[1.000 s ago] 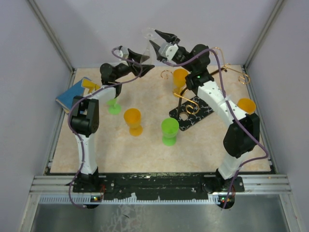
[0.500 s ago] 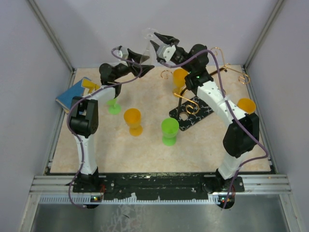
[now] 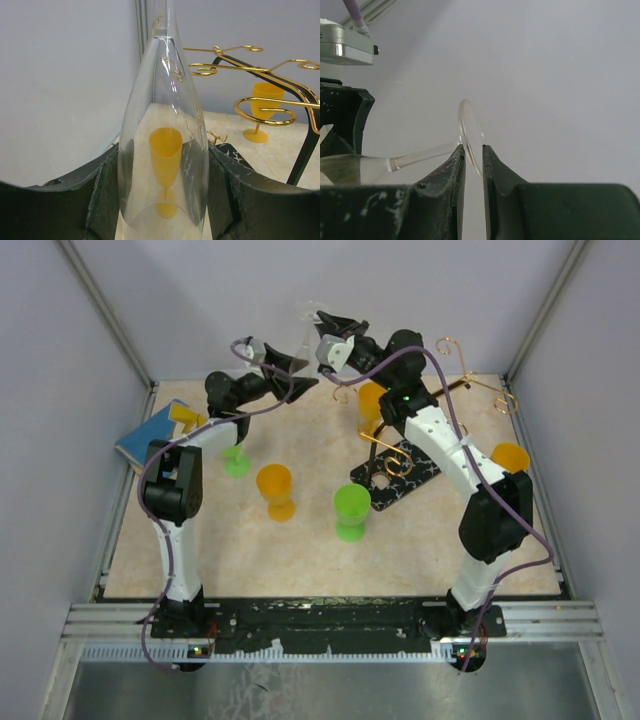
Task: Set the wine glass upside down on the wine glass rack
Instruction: Move the wine rack to the center of the board.
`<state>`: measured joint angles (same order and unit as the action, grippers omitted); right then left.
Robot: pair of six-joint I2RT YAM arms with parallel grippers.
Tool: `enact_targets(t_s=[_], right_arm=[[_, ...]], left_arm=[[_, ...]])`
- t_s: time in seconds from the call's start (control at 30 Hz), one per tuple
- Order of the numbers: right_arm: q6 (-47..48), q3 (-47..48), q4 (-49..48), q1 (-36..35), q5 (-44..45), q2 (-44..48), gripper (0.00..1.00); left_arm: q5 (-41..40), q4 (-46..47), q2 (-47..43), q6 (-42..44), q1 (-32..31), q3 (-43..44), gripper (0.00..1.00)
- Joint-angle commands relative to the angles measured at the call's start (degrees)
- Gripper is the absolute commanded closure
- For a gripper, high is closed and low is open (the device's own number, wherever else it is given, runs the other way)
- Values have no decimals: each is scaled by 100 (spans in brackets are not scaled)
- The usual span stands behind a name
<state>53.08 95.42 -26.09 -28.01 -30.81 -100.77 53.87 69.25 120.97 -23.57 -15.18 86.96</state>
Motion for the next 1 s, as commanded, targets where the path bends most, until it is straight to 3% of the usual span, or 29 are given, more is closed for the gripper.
enact_targets(t_s=[0.0, 0.13, 0.67, 0.97], right_arm=[[244, 257, 253, -106, 125, 18, 91], [497, 224, 489, -108, 168, 77, 95], [1141, 88, 1035, -108, 432, 326, 100], [1351, 67, 1204, -163, 475, 394, 100]], left_arm=[[100, 229, -307, 129, -42, 49, 34], [134, 212, -334, 161, -38, 67, 27], [166, 150, -393, 247, -29, 93, 26], [186, 11, -399, 355, -29, 118, 43]])
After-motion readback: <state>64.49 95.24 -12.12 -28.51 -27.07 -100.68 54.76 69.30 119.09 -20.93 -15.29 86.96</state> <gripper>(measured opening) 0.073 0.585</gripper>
